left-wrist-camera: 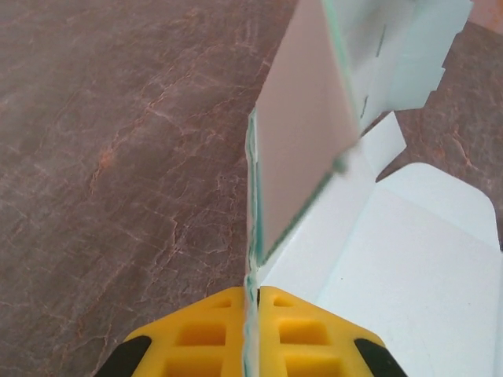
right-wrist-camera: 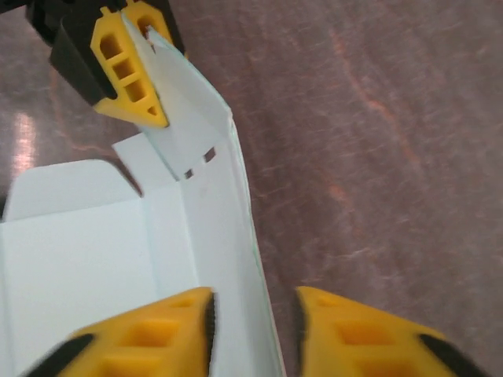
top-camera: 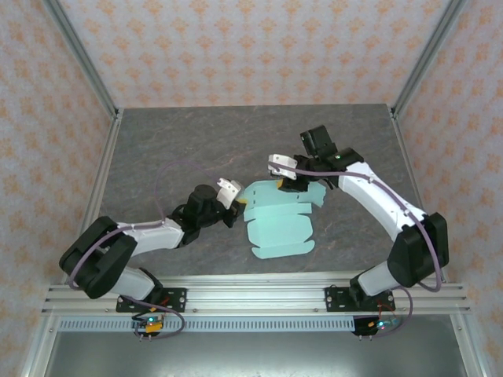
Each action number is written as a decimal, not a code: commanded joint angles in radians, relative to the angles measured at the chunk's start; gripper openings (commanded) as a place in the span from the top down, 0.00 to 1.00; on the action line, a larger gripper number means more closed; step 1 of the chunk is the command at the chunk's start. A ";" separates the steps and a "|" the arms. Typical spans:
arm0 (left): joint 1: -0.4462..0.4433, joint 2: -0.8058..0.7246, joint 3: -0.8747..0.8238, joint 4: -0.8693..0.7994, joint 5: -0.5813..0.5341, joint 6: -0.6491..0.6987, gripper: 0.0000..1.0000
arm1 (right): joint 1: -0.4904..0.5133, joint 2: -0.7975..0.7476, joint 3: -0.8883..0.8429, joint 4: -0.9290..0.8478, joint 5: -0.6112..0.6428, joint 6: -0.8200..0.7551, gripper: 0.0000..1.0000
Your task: Fold the paper box
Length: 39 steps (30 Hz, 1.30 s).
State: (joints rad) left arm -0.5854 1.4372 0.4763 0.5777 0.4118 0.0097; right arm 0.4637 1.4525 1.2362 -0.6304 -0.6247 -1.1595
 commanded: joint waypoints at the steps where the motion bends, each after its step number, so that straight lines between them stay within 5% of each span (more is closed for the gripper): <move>1: 0.010 0.041 0.038 0.109 0.023 -0.098 1.00 | 0.000 -0.111 -0.049 0.157 -0.008 0.213 0.49; 3: 0.010 0.075 0.050 0.138 0.041 -0.134 1.00 | 0.000 -0.148 -0.079 0.222 0.020 0.360 0.48; 5: 0.010 0.110 0.064 0.152 0.030 -0.180 1.00 | 0.000 -0.177 -0.110 0.345 0.155 0.670 0.48; 7: 0.010 0.143 0.070 0.169 0.027 -0.197 1.00 | 0.001 -0.184 -0.093 0.362 0.424 1.161 0.48; 9: 0.008 0.165 0.056 0.224 0.045 -0.186 1.00 | -0.003 -0.177 -0.027 0.103 0.606 1.699 0.47; 11: 0.006 0.172 0.051 0.240 0.038 -0.173 1.00 | -0.001 -0.196 -0.065 -0.026 0.541 2.064 0.45; 13: -0.007 0.166 0.054 0.213 -0.001 -0.133 1.00 | 0.038 -0.262 -0.238 0.186 0.420 2.344 0.40; 15: -0.028 0.166 0.053 0.211 -0.033 -0.108 1.00 | 0.104 -0.304 -0.330 0.322 0.431 2.534 0.36; 21: -0.069 0.170 0.016 0.269 -0.059 -0.049 1.00 | 0.185 -0.170 -0.241 0.301 0.316 2.521 0.33; 26: -0.088 0.187 -0.005 0.339 -0.061 -0.019 1.00 | 0.265 -0.129 -0.186 0.281 0.376 2.610 0.29; 33: -0.090 0.196 -0.033 0.376 -0.085 0.018 1.00 | 0.254 -0.089 -0.126 0.096 0.559 2.543 0.40; 39: -0.094 0.219 -0.053 0.442 -0.100 0.046 1.00 | 0.172 -0.032 -0.119 0.145 0.438 2.506 0.36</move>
State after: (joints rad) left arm -0.6701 1.6398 0.4408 0.9421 0.3496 0.0101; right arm 0.6624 1.3945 1.0924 -0.4644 -0.1608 1.3754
